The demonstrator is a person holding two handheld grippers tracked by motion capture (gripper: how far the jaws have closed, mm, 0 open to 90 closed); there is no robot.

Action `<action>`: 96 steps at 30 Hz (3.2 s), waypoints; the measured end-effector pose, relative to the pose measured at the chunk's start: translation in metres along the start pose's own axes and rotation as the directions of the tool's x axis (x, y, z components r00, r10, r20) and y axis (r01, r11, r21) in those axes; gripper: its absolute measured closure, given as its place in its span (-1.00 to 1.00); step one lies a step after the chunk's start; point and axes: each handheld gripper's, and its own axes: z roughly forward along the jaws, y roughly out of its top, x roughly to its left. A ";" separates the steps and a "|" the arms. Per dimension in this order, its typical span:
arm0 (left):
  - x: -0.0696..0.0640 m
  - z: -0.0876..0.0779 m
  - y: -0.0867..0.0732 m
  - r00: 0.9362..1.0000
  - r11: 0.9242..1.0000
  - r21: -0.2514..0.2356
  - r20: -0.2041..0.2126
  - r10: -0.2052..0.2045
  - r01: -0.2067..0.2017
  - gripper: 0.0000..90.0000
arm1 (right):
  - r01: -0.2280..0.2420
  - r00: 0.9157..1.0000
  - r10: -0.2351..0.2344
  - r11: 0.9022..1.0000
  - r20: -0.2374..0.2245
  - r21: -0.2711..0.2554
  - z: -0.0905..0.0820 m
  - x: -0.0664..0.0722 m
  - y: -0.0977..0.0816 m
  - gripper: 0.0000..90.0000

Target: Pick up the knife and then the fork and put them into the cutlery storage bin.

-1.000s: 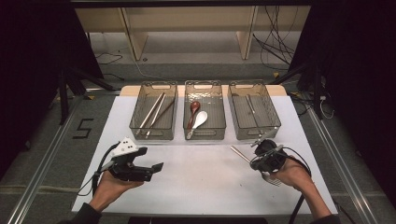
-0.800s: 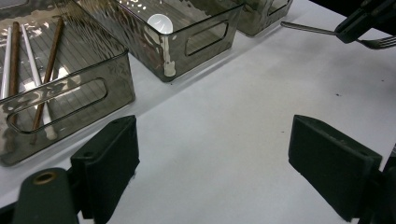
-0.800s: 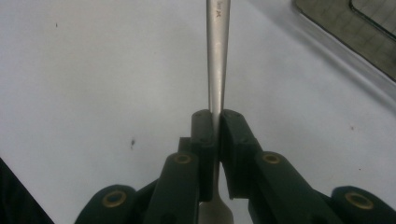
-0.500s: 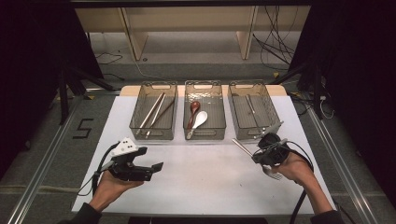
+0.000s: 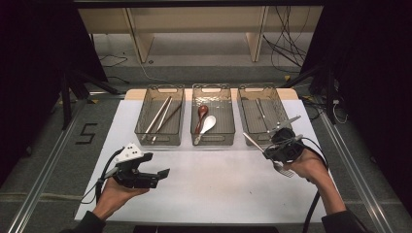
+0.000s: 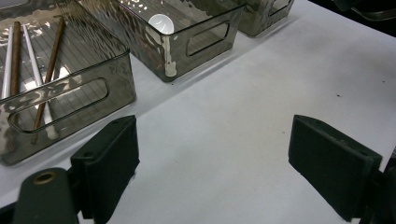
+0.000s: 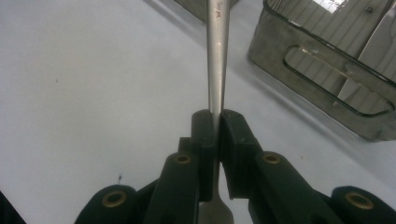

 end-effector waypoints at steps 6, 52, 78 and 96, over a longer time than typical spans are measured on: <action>0.000 0.000 0.000 1.000 1.000 0.000 -0.001 0.000 0.000 -0.66 | -0.013 1.000 0.013 1.000 0.005 -0.018 -0.004 -0.007 0.006 0.88; 0.000 0.000 0.000 1.000 1.000 -0.011 0.003 0.001 -0.001 -0.66 | -0.205 0.972 0.210 0.977 0.110 -0.055 0.007 -0.080 0.087 0.88; 0.000 0.000 0.000 1.000 1.000 -0.010 0.008 0.001 -0.001 -0.66 | -0.265 0.953 0.269 0.963 0.141 -0.047 0.022 -0.097 0.112 0.88; 0.000 0.000 0.000 1.000 1.000 -0.013 0.013 -0.007 0.007 -0.66 | -0.285 0.944 0.283 0.958 0.167 -0.014 0.044 -0.099 0.124 0.87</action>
